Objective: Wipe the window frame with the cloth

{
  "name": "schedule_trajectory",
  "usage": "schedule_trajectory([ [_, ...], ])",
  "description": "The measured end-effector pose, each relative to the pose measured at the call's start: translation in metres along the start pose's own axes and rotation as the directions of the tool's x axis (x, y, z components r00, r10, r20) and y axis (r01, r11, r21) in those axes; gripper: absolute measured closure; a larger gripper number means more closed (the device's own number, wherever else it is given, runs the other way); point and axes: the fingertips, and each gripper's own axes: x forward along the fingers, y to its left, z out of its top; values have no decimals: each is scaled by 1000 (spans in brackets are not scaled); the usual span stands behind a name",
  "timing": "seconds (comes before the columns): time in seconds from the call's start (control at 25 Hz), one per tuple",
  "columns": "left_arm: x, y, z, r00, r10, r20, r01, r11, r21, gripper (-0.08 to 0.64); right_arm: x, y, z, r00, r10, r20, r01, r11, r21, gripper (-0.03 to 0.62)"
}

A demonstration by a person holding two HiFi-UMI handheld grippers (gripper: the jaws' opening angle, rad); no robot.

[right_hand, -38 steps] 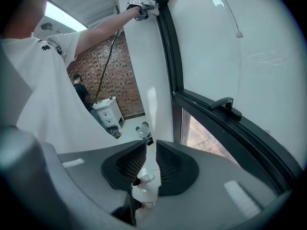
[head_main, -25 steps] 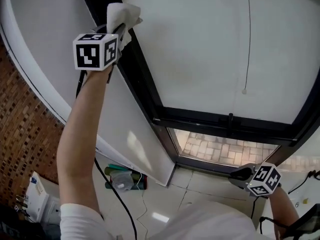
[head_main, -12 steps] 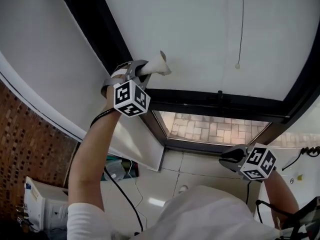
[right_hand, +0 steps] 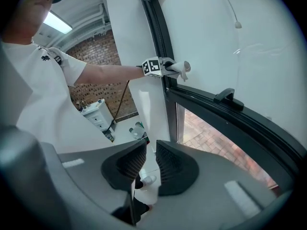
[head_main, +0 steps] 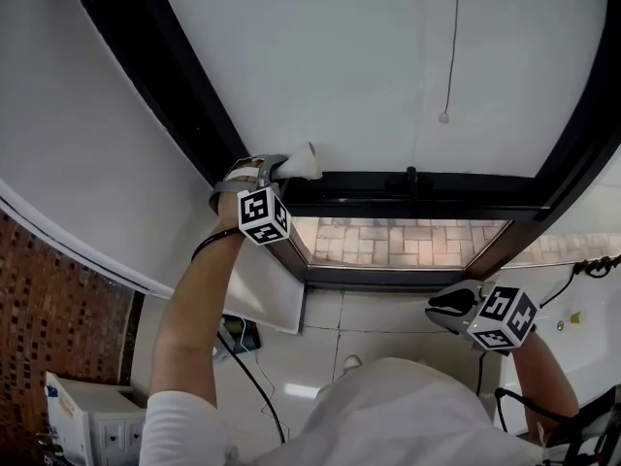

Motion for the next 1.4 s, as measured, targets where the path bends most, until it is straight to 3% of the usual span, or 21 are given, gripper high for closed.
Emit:
schedule_trajectory([
  [0.28, 36, -41, -7, 997, -79, -22, 80, 995, 55, 466, -1, 2, -11, 999, -35, -27, 36, 998, 45, 526],
  [0.4, 45, -55, -16, 993, -108, -37, 110, 993, 46, 466, 0, 2, -15, 998, -42, -38, 44, 997, 56, 526],
  [0.88, 36, -92, -5, 983, -183, 3, 182, 981, 68, 467, 10, 13, -21, 998, -24, -50, 27, 998, 61, 526],
  [1.12, 17, -93, 24, 979, -199, 52, 192, 974, 118, 466, 6, 12, -24, 999, -18, -46, 21, 998, 59, 526],
  [1.4, 18, -59, 77, 984, -144, 106, 134, 987, 94, 466, -1, 9, -21, 999, -16, -30, 17, 999, 43, 526],
])
